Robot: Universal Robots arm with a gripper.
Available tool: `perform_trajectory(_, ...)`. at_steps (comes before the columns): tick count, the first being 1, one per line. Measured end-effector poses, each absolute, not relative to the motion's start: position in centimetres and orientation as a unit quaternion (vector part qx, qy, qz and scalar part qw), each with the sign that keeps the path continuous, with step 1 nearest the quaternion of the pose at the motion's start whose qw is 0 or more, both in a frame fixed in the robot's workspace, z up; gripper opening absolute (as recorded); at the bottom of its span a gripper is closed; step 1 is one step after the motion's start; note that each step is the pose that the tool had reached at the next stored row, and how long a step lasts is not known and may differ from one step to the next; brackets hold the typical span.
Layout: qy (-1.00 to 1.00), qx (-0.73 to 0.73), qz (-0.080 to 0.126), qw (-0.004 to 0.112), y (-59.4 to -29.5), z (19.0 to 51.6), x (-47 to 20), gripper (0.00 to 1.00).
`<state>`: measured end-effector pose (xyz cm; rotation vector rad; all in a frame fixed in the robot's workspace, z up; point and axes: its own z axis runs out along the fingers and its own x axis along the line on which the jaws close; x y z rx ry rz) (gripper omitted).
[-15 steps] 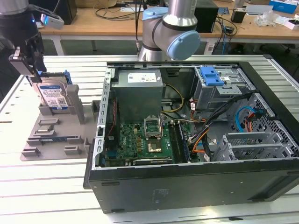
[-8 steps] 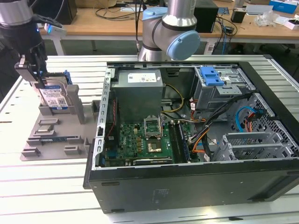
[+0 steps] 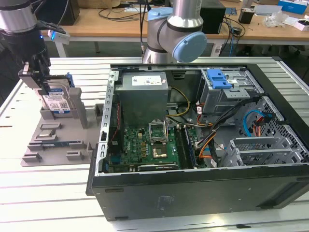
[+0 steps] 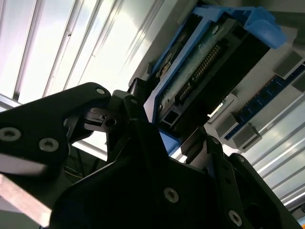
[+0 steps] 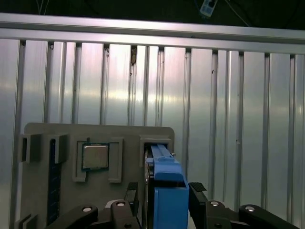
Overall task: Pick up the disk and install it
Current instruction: 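Pick up the disk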
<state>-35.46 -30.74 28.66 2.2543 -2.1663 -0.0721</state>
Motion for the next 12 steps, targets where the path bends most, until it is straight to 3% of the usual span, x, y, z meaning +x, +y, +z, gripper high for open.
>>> perform_trajectory(6,-0.693,0.721,-0.023,0.007,-30.74,28.63,-35.46,0.53)
perform_trajectory(9,-0.693,0.721,-0.023,0.007,-30.74,28.62,-35.46,0.37)
perform_trajectory(12,-0.693,0.721,-0.023,0.007,-30.74,28.62,-35.46,0.37)
